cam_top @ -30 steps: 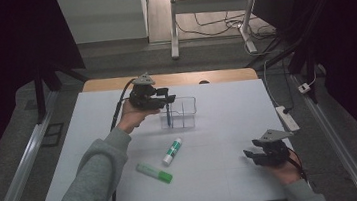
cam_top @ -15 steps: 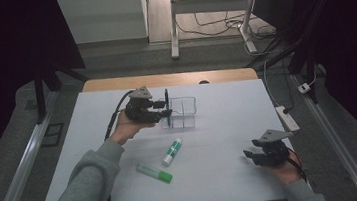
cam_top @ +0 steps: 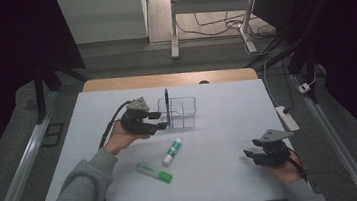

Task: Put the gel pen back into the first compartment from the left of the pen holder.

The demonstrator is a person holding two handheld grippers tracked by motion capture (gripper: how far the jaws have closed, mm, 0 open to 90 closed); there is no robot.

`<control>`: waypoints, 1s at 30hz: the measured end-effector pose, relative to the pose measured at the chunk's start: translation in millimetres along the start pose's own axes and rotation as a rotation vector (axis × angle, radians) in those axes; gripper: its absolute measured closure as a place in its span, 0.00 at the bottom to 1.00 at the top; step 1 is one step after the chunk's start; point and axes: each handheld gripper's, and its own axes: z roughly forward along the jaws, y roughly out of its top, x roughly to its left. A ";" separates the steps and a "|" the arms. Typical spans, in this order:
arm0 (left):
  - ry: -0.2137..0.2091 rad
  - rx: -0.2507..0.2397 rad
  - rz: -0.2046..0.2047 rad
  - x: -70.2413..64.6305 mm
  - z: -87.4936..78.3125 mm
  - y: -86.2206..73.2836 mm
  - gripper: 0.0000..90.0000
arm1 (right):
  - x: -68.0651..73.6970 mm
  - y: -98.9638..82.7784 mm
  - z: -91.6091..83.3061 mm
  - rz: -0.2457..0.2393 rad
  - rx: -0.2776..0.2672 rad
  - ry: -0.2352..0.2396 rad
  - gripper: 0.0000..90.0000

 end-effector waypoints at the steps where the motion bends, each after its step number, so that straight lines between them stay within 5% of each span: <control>1: -0.003 0.001 -0.001 -1.0 -0.5 -1.4 0.50 | 0.1 0.0 0.2 -0.001 0.002 -0.001 0.49; 11: -0.025 0.055 0.011 -9.9 -9.1 -15.5 0.45 | 0.5 0.0 0.3 -0.002 0.002 0.000 0.49; 30: -0.072 0.191 0.107 -26.7 -20.0 -30.1 0.38 | 1.2 0.2 -1.0 -0.002 0.004 -0.004 0.49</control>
